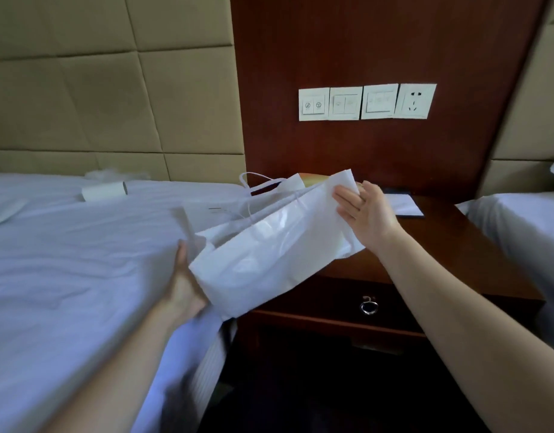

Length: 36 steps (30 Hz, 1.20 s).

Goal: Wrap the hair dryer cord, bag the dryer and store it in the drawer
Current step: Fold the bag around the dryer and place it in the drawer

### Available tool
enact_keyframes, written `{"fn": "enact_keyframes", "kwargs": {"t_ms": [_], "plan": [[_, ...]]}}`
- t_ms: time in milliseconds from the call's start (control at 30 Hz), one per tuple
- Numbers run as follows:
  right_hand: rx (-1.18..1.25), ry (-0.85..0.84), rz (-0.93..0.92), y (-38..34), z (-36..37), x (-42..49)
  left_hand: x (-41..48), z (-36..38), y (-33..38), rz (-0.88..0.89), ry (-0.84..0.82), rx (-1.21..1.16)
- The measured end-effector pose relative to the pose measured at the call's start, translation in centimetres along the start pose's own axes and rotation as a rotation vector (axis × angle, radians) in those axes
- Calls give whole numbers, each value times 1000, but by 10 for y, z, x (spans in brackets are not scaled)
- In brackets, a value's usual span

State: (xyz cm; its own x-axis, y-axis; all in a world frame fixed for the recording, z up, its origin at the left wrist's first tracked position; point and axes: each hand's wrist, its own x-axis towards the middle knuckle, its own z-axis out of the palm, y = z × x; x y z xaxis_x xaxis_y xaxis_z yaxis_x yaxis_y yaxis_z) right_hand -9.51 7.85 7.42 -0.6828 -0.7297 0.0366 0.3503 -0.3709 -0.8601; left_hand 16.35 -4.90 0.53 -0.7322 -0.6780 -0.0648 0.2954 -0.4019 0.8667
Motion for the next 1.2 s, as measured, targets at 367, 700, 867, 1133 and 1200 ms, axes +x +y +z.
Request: {"fn": "enact_keyframes", "kwargs": {"t_ms": [367, 700, 867, 1133, 1200], "plan": [[-262, 90, 10, 9, 4, 42, 27, -3, -15, 285, 270, 626], [-781, -143, -191, 28, -63, 4, 56, -13, 17, 457, 669, 403], [-645, -217, -187, 38, -55, 18, 70, -9, 43, 378, 679, 333], [-659, -93, -400, 39, -24, 40, 91, -24, 67, 300, 708, 449], [-723, -56, -490, 37, -25, 43, 95, -23, 68, 308, 742, 494]]}}
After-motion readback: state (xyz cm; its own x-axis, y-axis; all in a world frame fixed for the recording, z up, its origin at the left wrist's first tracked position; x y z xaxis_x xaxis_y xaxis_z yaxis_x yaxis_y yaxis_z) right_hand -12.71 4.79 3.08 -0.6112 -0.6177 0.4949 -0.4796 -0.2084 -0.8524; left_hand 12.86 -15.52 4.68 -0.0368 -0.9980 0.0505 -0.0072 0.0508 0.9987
